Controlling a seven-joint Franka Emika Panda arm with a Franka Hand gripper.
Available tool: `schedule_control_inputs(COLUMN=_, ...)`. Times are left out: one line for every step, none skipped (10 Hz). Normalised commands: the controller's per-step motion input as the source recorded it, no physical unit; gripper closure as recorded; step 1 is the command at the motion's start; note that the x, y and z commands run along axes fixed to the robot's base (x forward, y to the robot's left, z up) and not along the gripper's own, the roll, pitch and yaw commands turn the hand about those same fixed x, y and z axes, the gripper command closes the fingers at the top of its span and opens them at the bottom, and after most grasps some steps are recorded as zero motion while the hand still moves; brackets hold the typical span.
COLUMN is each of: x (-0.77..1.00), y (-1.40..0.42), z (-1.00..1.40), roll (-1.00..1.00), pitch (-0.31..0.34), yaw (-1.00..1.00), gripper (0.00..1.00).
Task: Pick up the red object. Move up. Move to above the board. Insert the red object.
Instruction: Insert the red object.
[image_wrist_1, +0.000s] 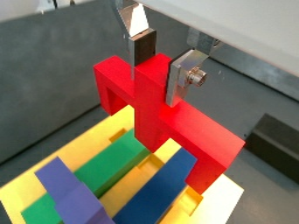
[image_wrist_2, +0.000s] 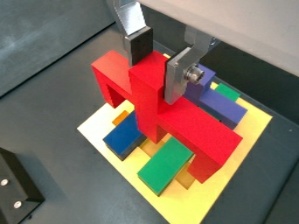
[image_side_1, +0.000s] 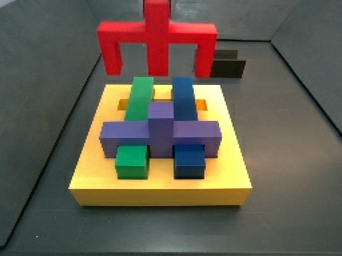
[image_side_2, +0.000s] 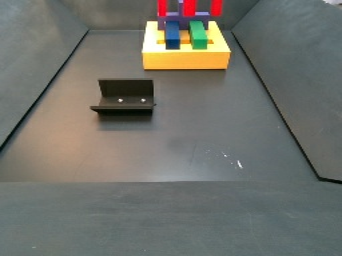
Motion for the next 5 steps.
schedule_control_inputs(x=0.26, y=-0.02, z=-0.33, roll=0.09, pitch=-0.140, yaw=0.03, gripper=1.00)
schedule_control_inputs(x=0.20, y=-0.03, z=-0.34, roll=0.14, pitch=-0.173, yaw=0.06, gripper=1.00)
schedule_control_inputs(x=0.14, y=0.00, z=-0.37, roll=0.15, pitch=-0.200, yaw=0.07, gripper=1.00)
schedule_control_inputs(x=0.10, y=0.00, z=-0.29, roll=0.14, pitch=-0.186, yaw=0.08, gripper=1.00)
schedule_control_inputs(x=0.00, y=0.00, z=-0.22, roll=0.10, pitch=-0.194, yaw=0.08, gripper=1.00)
